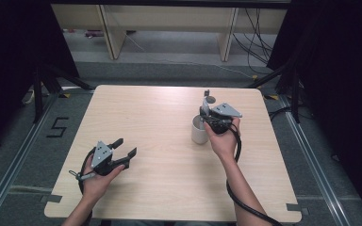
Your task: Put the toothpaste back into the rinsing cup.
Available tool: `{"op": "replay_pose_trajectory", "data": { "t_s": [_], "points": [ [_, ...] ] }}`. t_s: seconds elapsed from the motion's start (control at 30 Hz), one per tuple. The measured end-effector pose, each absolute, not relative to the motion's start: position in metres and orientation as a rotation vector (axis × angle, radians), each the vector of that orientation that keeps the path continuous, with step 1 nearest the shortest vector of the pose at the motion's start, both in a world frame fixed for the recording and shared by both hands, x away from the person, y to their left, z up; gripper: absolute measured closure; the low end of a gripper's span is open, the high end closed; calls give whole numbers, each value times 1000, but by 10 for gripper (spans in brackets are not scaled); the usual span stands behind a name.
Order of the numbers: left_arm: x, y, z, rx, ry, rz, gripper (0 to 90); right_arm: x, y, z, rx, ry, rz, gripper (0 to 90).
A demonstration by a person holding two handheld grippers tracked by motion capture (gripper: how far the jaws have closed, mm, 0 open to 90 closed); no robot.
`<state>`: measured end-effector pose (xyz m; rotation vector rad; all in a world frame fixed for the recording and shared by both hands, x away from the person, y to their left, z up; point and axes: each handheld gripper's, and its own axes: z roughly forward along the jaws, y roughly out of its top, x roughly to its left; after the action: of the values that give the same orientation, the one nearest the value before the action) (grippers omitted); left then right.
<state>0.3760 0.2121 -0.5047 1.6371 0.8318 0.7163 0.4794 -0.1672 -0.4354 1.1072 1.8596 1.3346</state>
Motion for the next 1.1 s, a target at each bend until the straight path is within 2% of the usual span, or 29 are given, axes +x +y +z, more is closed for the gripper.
{"op": "replay_pose_trajectory", "data": {
  "t_s": [1.1],
  "points": [
    [376, 213, -505, 1638, 834, 716, 329, 476, -168, -434, 1121, 1864, 1321, 688]
  ]
}}
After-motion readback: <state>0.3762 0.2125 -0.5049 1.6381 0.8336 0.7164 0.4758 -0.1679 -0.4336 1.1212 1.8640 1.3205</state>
